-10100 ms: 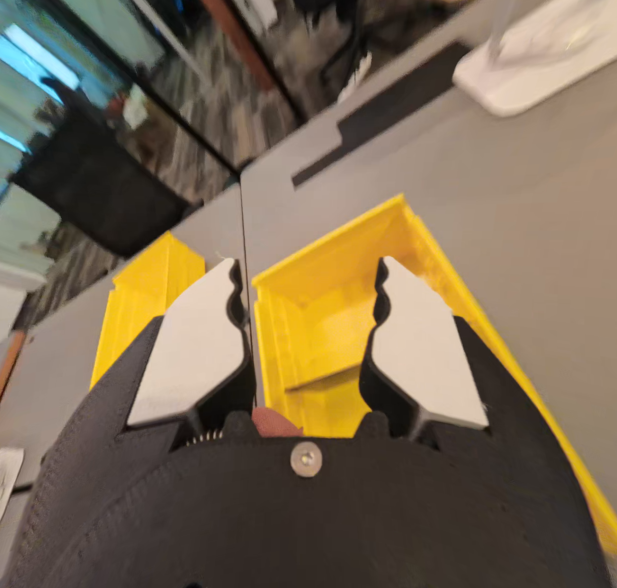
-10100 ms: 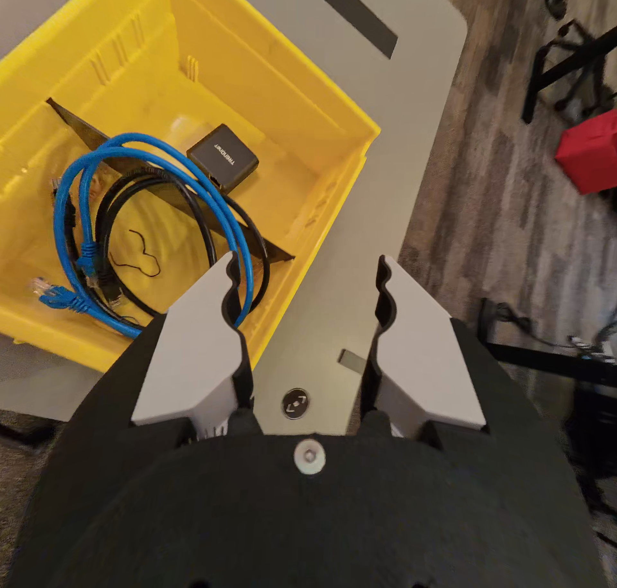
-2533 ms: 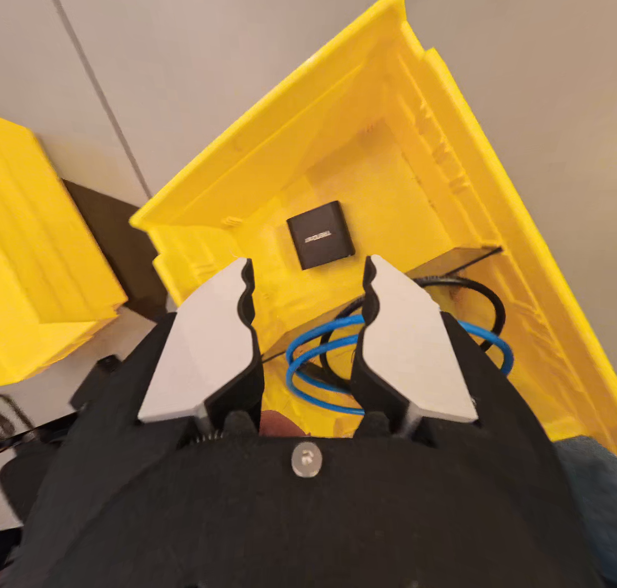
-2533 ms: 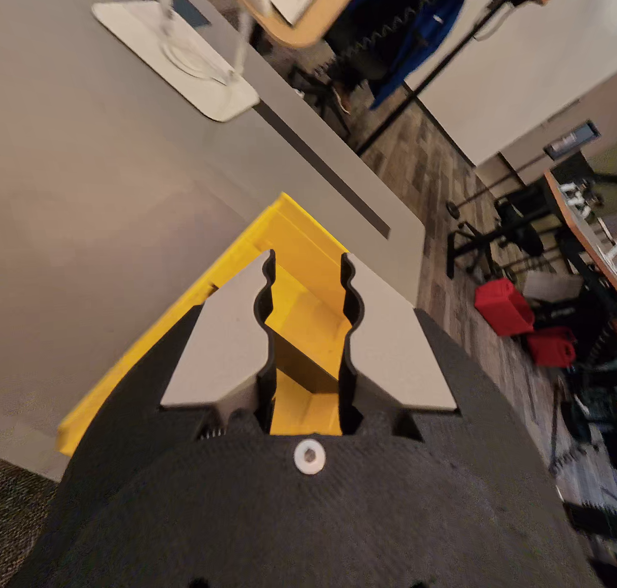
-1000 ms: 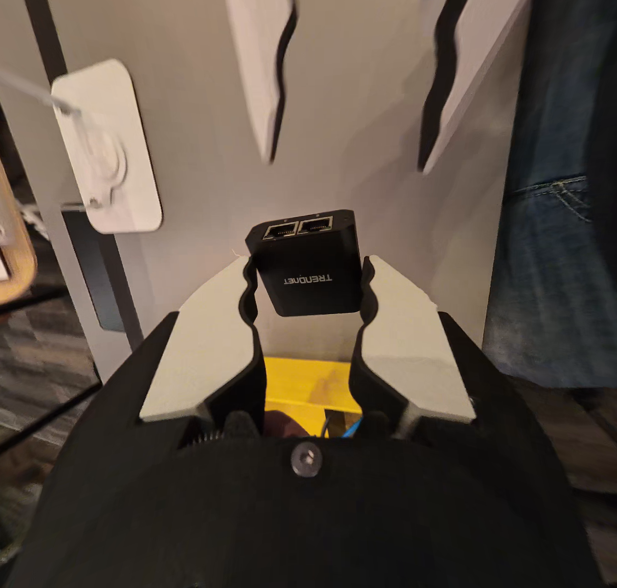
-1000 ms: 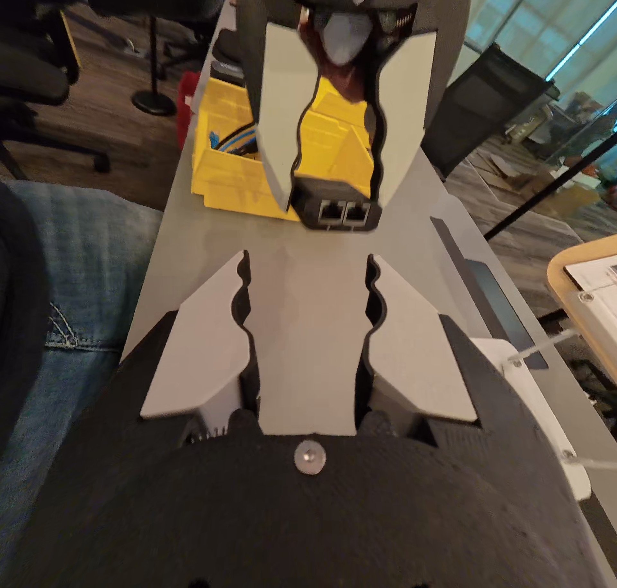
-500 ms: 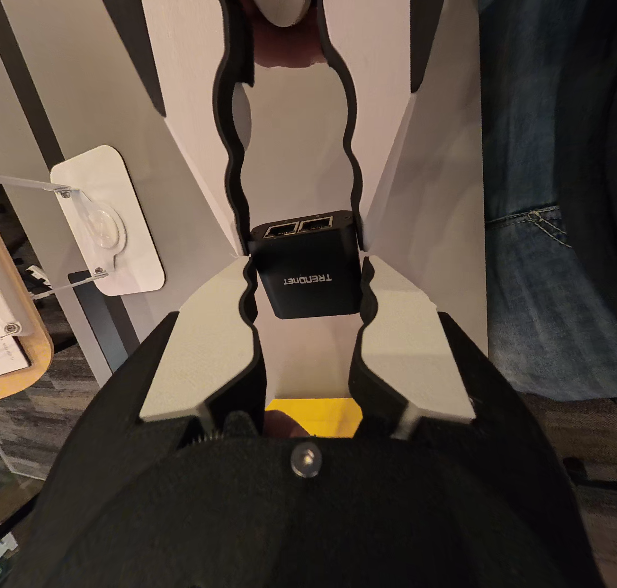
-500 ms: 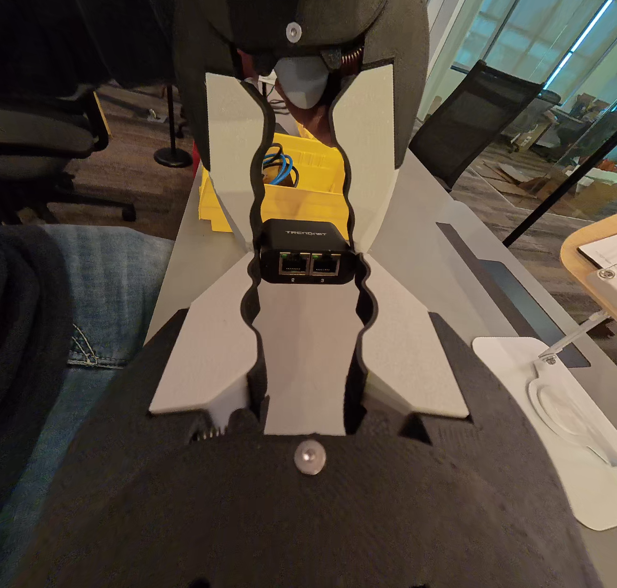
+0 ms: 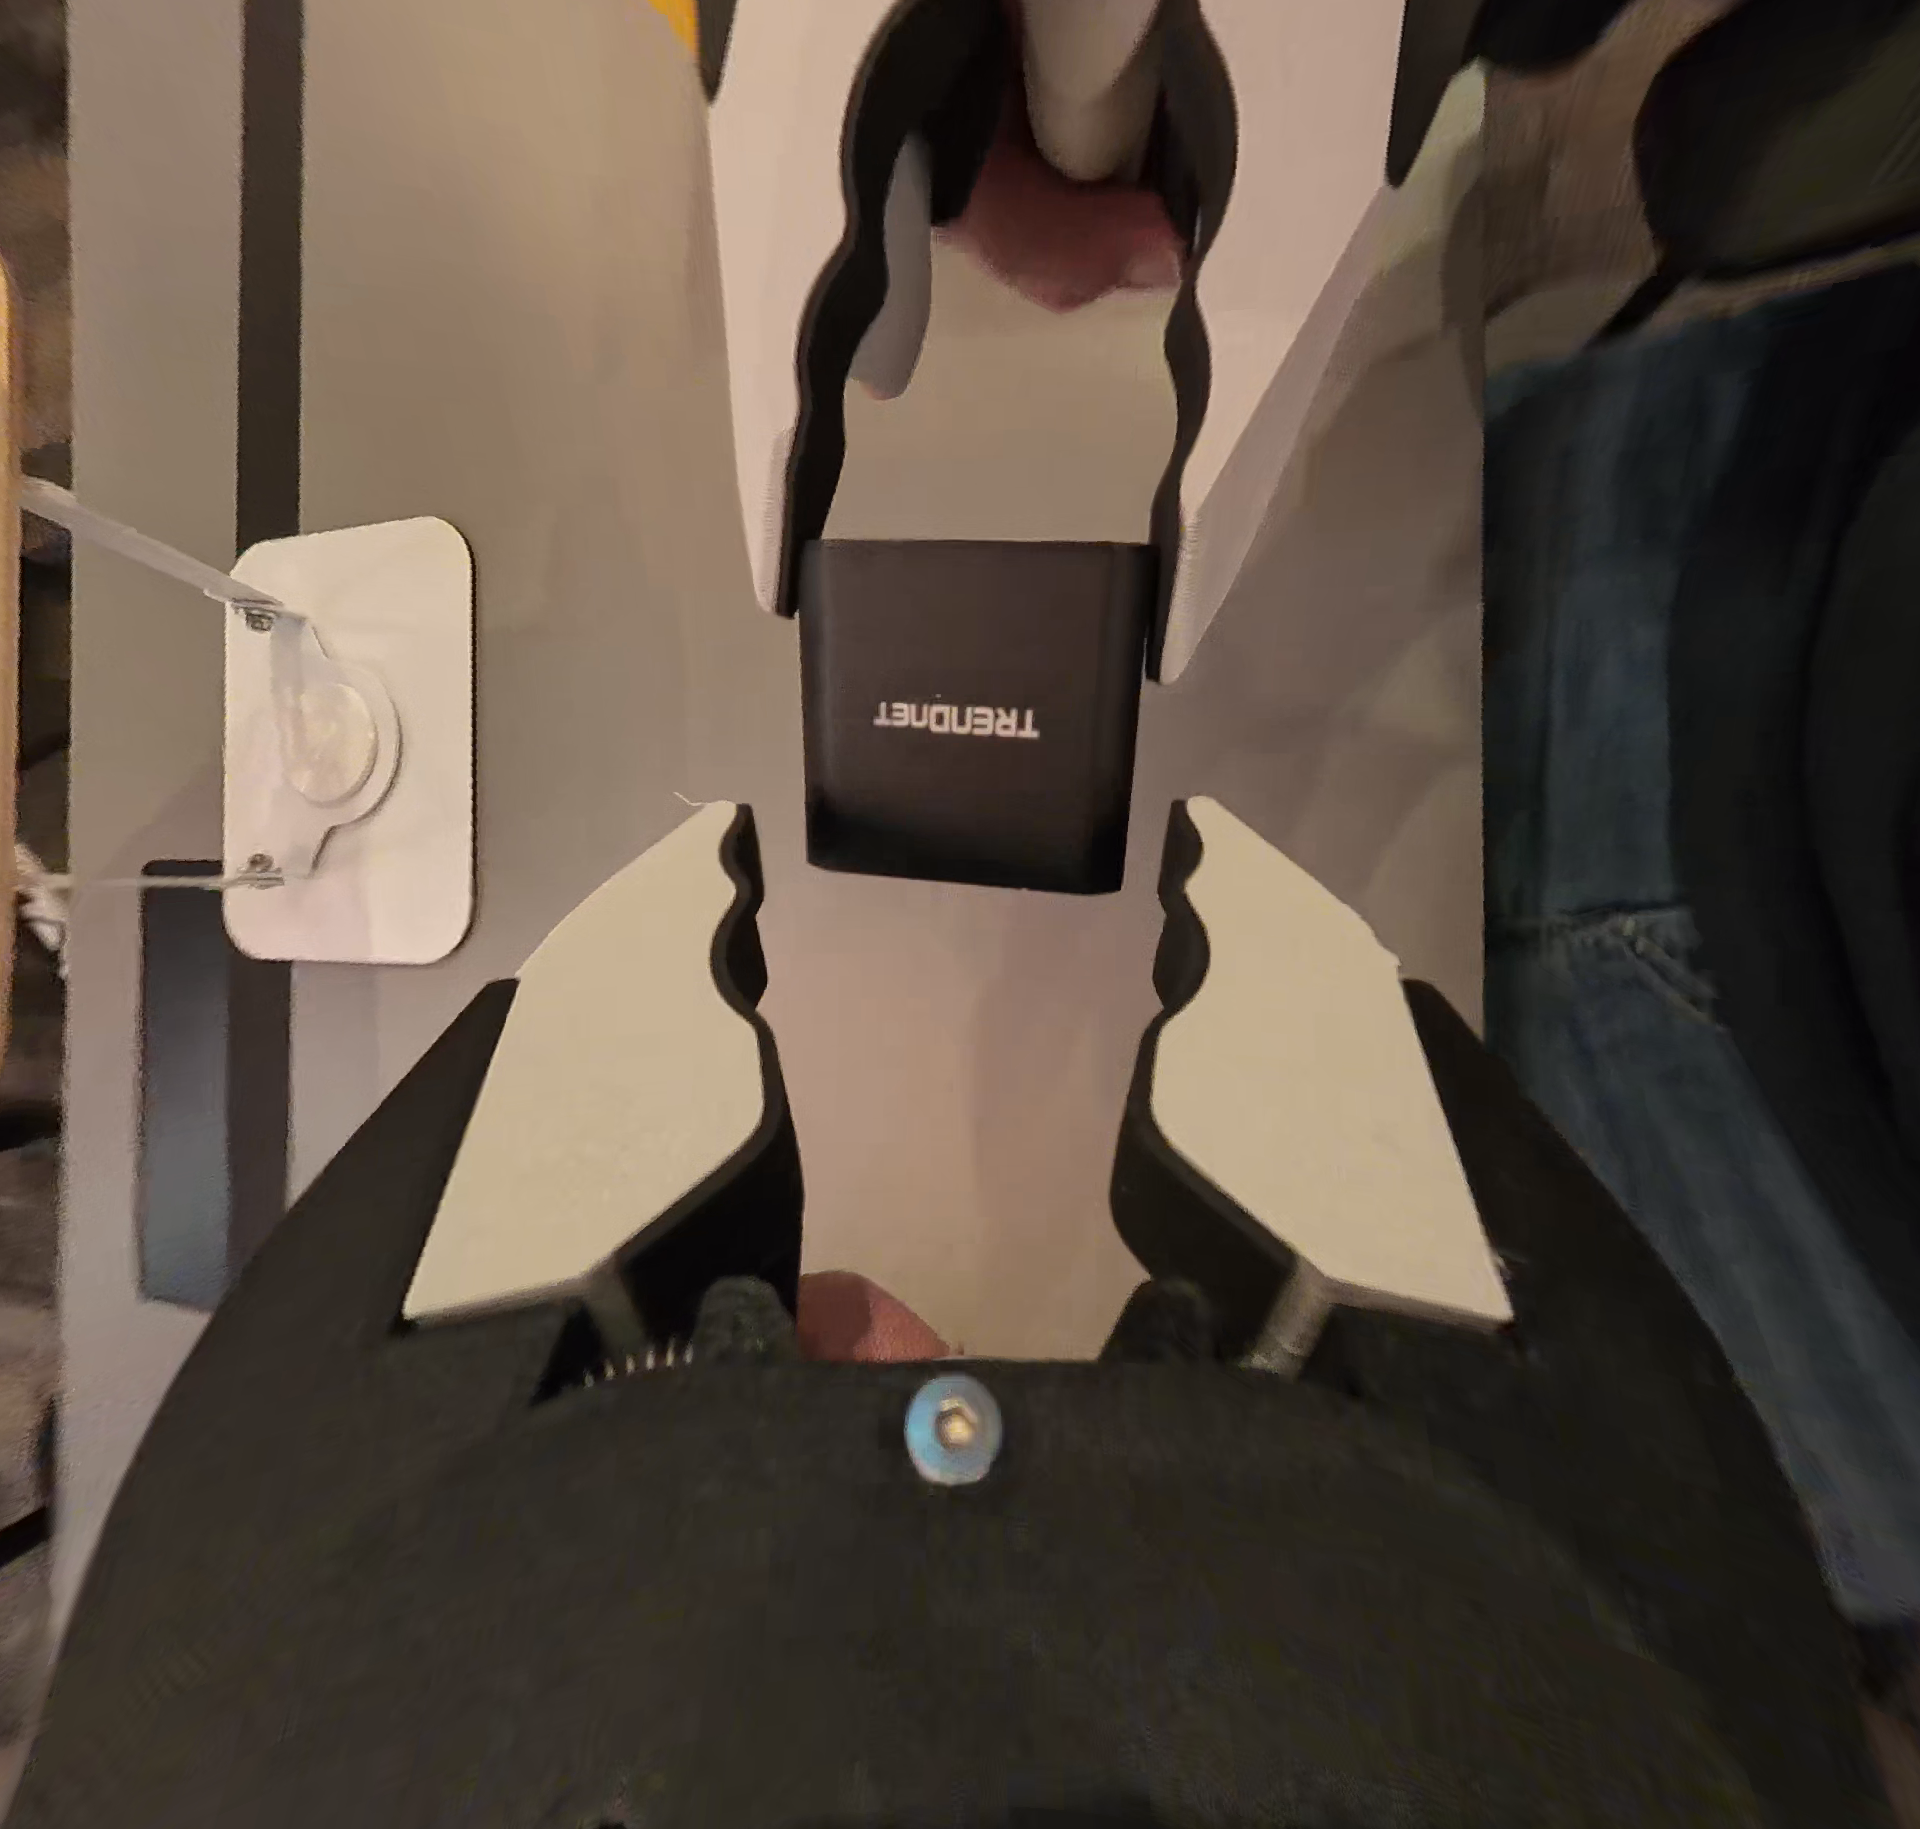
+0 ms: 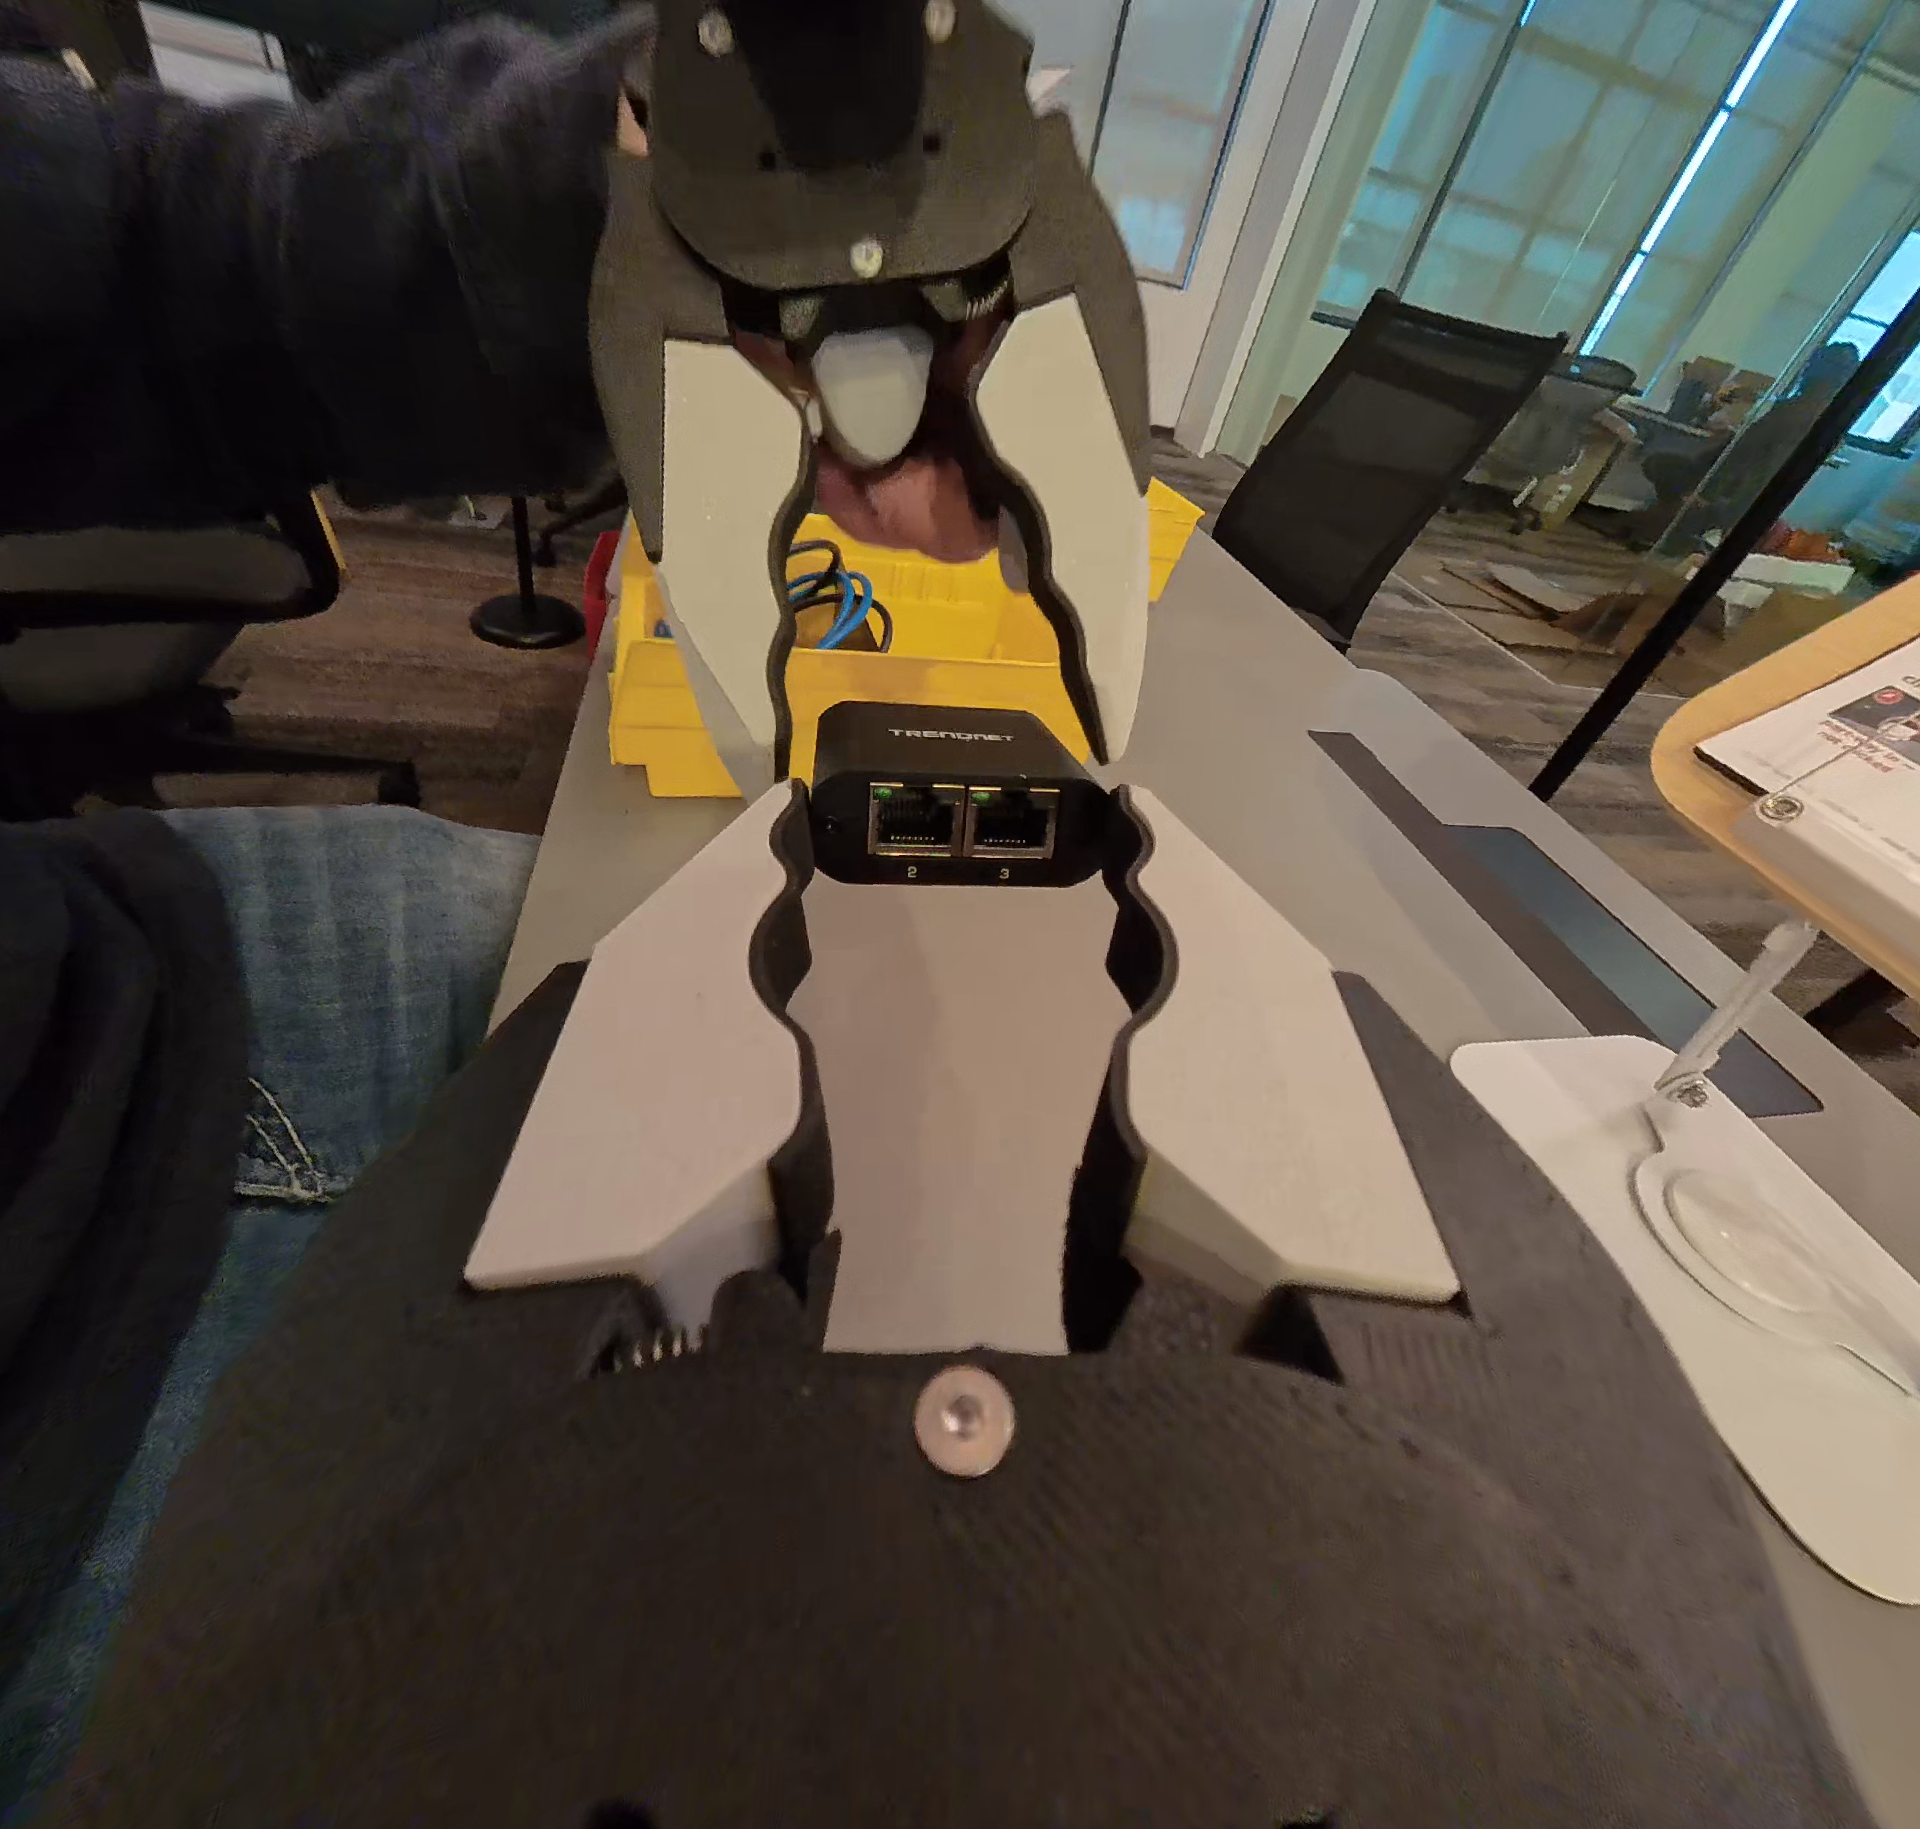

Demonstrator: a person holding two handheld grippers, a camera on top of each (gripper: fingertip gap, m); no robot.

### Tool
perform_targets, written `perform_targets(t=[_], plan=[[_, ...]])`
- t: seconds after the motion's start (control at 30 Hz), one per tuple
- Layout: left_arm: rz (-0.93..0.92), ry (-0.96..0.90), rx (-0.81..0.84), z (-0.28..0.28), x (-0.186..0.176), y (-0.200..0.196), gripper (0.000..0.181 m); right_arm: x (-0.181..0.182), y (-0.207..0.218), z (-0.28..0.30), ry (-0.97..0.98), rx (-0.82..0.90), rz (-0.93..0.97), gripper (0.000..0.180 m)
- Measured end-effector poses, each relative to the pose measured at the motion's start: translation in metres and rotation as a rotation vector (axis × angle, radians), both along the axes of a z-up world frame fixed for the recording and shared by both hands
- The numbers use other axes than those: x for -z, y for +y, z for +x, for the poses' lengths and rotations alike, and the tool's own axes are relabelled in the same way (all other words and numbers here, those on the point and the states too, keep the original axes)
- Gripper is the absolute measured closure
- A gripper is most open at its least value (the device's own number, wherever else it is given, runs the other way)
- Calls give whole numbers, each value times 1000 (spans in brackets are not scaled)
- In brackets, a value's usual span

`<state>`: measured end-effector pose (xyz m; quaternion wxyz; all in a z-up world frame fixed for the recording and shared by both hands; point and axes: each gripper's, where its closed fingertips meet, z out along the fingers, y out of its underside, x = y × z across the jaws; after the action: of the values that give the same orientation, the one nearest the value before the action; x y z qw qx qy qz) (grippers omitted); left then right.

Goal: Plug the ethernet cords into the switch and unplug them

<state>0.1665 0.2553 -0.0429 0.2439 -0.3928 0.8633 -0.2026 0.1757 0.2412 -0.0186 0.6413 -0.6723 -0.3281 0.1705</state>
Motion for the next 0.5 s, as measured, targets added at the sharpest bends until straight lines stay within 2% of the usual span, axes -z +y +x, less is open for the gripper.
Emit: perform_targets(t=[0.1, 0.2, 0.5], plan=[[-95, -105, -22, 6, 2, -7, 119, -3, -4, 2, 37, -11, 8, 126], [-159, -147, -24, 7, 3, -11, 120, -1, -7, 3, 47, -22, 4, 126], [-120, -180, 3, 12, -3, -20, 120, 4, -8, 1, 20, -52, -27, 120]])
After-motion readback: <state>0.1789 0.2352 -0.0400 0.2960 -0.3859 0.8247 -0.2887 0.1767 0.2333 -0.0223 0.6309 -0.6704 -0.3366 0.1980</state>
